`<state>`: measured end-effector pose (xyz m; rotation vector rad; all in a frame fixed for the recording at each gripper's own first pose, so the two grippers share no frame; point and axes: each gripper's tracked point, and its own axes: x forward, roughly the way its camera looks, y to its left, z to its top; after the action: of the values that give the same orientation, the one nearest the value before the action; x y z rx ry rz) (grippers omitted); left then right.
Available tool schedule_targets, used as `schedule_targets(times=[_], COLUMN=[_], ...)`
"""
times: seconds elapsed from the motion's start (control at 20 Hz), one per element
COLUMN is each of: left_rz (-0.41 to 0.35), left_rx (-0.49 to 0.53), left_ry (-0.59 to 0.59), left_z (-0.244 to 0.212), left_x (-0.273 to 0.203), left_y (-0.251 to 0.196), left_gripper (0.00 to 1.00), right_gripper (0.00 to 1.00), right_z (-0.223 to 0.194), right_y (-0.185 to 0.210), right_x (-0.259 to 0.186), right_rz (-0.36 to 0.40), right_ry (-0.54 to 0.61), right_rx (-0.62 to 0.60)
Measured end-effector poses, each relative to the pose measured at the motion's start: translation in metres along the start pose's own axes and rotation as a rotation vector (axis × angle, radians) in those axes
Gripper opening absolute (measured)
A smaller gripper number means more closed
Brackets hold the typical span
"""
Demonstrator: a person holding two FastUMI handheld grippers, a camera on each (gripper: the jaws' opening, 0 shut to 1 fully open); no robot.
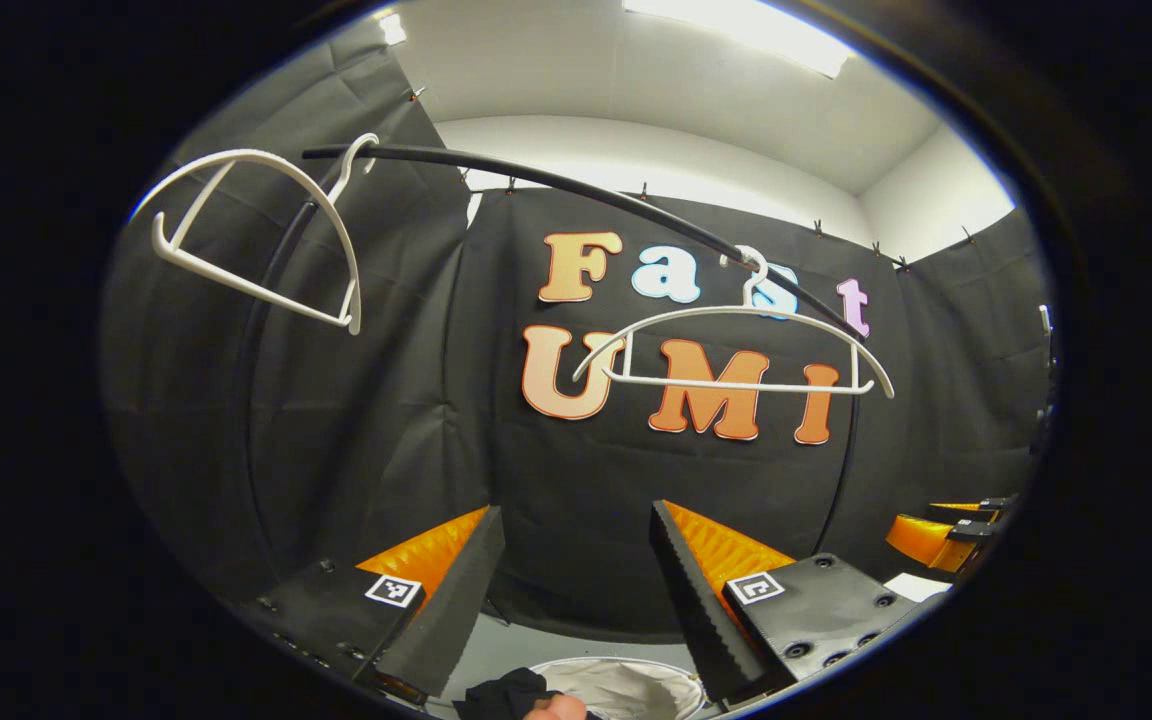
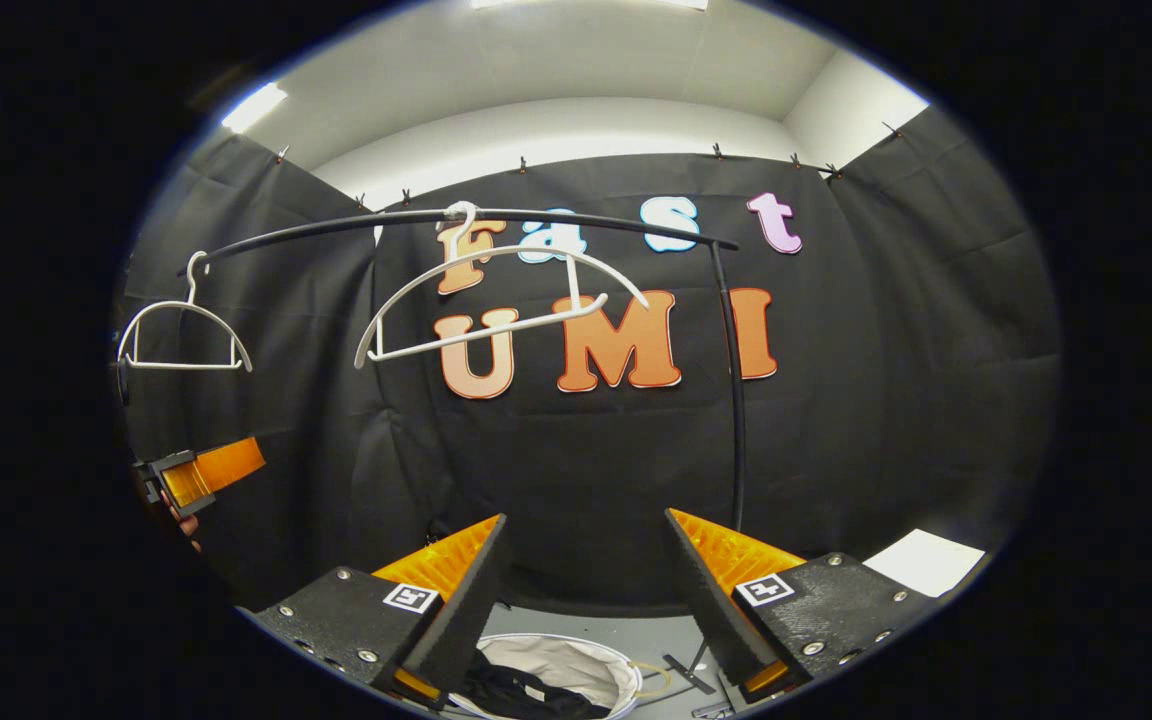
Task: Grasp the clothes on the hanger with both hands and then place them into the laundry hamper below.
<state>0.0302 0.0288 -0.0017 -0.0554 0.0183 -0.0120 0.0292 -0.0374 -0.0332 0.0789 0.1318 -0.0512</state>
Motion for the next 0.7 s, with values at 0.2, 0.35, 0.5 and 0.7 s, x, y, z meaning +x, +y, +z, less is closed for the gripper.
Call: schedule_targets(times=[0.2,0.35,0.5,0.7], left_rz=[0.004,0.002,0.002,0.002], left_rx=[0.000,0.003,0.003,0.004], left_ry=[0.003,0.003,-0.003,-0.002], left_z=[-0.0005,0.0000,0.0012,0.0010], left_x=[0.0041,0.0055,0.0064,0.0033], left_y=[0.0009,0.0008,0.0013,0.0004], left_gripper=[0.97,0.97,0.97,0.97], right_gripper=[0.93,0.92,0.92,0.92], right_z=[-0.0006,-0.0013,-0.0006,-0.0042], right_y=[0.0015,0.0018,0.0023,0.0030], right_x=[0.0044,0.0057,0.0087,0.0089], right_rz=[0.001,0.001,0.003,0.005], right_ry=[0.001,0.000,-0.001,0.005], right_rx=[0.005,0.005,0.008,0.011])
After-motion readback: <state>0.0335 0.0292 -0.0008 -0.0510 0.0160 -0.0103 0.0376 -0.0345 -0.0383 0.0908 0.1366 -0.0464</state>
